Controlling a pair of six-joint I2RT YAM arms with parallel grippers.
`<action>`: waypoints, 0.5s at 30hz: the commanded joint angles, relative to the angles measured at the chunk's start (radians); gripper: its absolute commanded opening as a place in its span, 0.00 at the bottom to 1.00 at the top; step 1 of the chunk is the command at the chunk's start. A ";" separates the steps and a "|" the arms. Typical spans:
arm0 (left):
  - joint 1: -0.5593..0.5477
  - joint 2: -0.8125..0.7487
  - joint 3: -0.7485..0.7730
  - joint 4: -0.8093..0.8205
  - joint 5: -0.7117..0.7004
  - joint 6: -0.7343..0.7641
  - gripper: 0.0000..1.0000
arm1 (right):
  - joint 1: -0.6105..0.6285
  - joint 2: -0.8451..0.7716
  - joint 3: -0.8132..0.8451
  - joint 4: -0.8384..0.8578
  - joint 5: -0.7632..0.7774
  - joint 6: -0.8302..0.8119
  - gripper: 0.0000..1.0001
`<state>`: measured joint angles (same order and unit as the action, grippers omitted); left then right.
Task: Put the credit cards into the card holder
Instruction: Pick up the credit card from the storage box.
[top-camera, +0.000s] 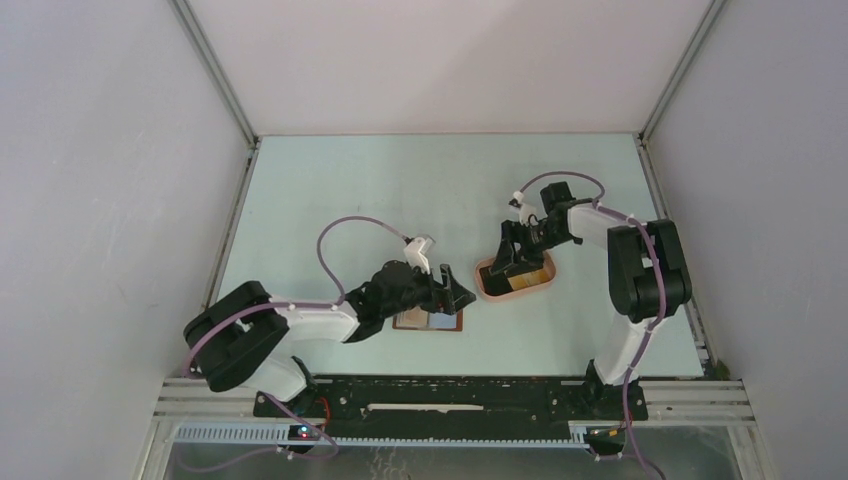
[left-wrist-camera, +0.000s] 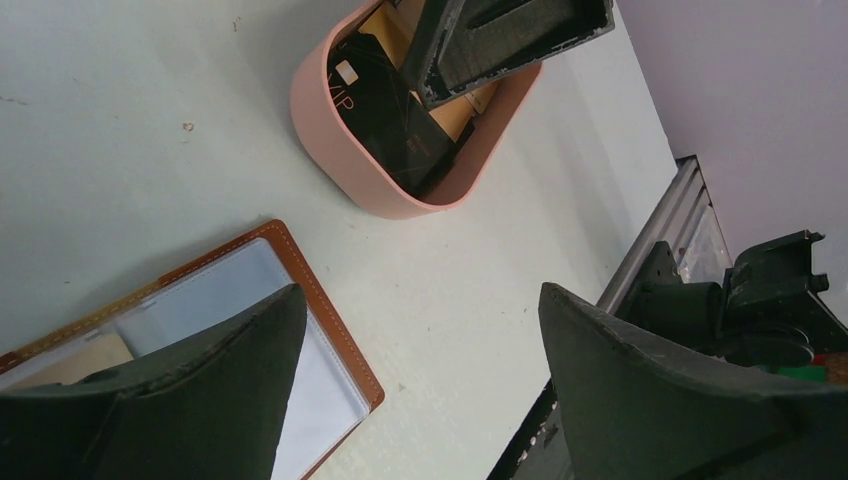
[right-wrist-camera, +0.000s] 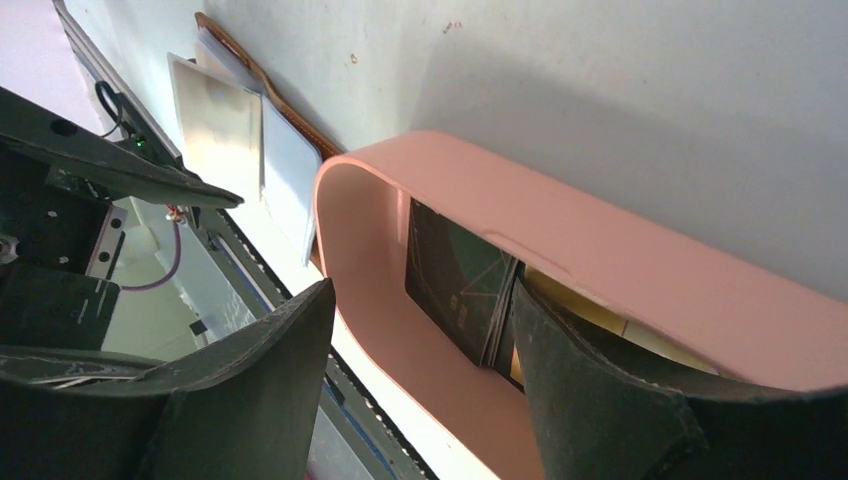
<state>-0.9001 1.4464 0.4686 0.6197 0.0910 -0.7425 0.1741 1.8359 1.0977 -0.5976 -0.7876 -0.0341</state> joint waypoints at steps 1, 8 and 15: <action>0.005 0.031 0.056 0.040 0.024 -0.012 0.90 | 0.023 0.044 0.031 0.023 0.033 0.008 0.74; 0.006 0.118 0.106 0.040 0.058 -0.011 0.80 | 0.025 0.069 0.042 0.024 -0.049 0.022 0.73; 0.006 0.146 0.124 0.044 0.072 -0.009 0.79 | 0.016 0.055 0.044 0.020 -0.191 0.023 0.71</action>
<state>-0.9001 1.5879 0.5522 0.6273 0.1425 -0.7521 0.1894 1.8858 1.1267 -0.5797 -0.8814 -0.0162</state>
